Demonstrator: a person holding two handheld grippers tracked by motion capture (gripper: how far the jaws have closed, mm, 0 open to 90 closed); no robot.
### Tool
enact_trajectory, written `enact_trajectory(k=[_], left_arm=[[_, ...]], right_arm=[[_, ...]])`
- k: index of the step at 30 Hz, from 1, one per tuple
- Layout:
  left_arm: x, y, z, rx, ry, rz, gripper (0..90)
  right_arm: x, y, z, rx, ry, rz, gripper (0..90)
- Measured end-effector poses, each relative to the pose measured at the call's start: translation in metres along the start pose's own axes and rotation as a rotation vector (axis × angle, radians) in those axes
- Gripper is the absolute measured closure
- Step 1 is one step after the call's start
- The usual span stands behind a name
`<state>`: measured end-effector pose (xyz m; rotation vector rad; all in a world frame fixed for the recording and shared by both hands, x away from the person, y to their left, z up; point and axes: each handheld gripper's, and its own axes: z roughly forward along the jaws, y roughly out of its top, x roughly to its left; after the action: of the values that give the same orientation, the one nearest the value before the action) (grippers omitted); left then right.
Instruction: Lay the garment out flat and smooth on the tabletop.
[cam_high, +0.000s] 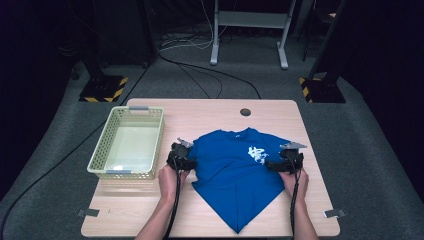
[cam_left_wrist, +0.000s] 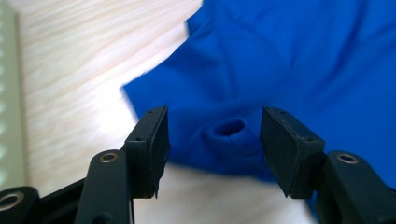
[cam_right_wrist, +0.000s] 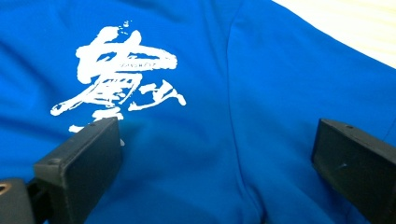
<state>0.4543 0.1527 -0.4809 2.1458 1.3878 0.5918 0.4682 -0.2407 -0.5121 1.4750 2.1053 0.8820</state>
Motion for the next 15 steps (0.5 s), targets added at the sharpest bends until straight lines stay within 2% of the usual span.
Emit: enact_trajectory(k=[2, 5, 8, 10, 12, 13, 15], left_arm=[[0.005, -0.009, -0.005, 0.007, 0.007, 0.007, 42.5], [0.007, -0.015, -0.011, 0.004, 0.023, 0.03, 42.5], [0.007, -0.009, -0.019, -0.053, 0.011, 0.024, 41.3], [0.005, 0.0, -0.022, -0.094, -0.029, 0.009, 38.7], [0.002, 0.009, -0.017, -0.129, -0.08, 0.002, 37.2], [0.001, 0.014, -0.01, -0.113, -0.089, -0.003, 40.0], [-0.002, 0.02, 0.006, -0.084, -0.136, 0.003, 38.5]], right_arm=[[0.0, 0.0, 0.0, 0.0, 0.0, 0.0, 1.2], [0.0, 0.0, 0.0, 0.0, 0.0, 0.0, 1.2], [0.0, 0.0, 0.0, 0.0, 0.0, 0.0, 1.2], [0.0, 0.0, 0.0, 0.0, -0.001, 0.0, 1.3], [0.0, 0.0, 0.0, 0.0, -0.001, 0.001, 1.3], [0.0, 0.0, 0.0, 0.0, -0.002, 0.001, 1.4], [0.0, 0.0, 0.0, 0.0, -0.002, 0.001, 1.4]])
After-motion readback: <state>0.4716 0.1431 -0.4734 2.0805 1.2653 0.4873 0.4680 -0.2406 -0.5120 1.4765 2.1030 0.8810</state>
